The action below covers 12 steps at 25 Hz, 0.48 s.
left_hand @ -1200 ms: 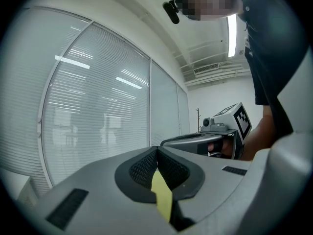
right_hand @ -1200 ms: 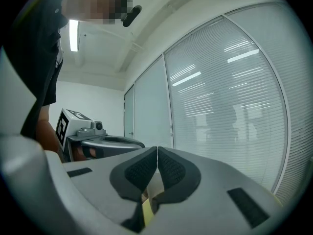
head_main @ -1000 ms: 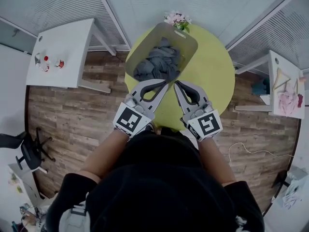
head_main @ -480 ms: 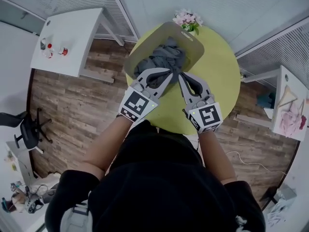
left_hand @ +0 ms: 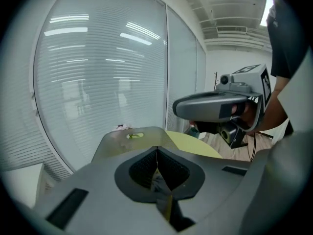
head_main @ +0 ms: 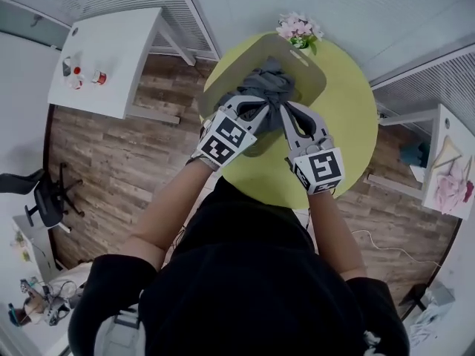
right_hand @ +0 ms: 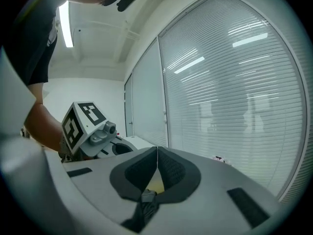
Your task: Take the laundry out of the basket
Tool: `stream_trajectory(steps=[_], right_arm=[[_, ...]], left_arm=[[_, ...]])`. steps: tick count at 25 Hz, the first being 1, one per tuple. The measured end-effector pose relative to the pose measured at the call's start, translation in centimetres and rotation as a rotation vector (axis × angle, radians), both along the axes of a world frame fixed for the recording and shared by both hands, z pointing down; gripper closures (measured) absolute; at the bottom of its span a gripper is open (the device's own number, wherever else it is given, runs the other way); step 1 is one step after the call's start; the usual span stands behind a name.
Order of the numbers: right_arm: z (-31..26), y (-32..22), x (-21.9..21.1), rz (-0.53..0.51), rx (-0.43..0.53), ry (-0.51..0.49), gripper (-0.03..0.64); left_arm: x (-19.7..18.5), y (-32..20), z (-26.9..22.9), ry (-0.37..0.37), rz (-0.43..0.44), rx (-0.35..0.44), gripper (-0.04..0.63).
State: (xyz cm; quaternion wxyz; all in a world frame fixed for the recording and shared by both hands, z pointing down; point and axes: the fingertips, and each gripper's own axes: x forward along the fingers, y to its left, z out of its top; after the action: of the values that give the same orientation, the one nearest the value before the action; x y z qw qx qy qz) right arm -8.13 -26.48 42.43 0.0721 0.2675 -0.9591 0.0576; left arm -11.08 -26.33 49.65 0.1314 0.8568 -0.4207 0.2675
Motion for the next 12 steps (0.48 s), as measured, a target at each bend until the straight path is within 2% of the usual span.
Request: stream_trajectory(steps=[5, 12], right_arm=[[1.1, -2.3, -1.3, 0.07, 0.017, 0.04, 0.594], [3.1, -5.1, -3.0, 0.146, 0.033, 0.049, 0.594]], left_arm=[[-0.9, -1.3, 4.2, -0.061, 0.032, -0.12, 0.584], [-3.2, -3.3, 9.5, -0.114, -0.003, -0.276, 0.584]])
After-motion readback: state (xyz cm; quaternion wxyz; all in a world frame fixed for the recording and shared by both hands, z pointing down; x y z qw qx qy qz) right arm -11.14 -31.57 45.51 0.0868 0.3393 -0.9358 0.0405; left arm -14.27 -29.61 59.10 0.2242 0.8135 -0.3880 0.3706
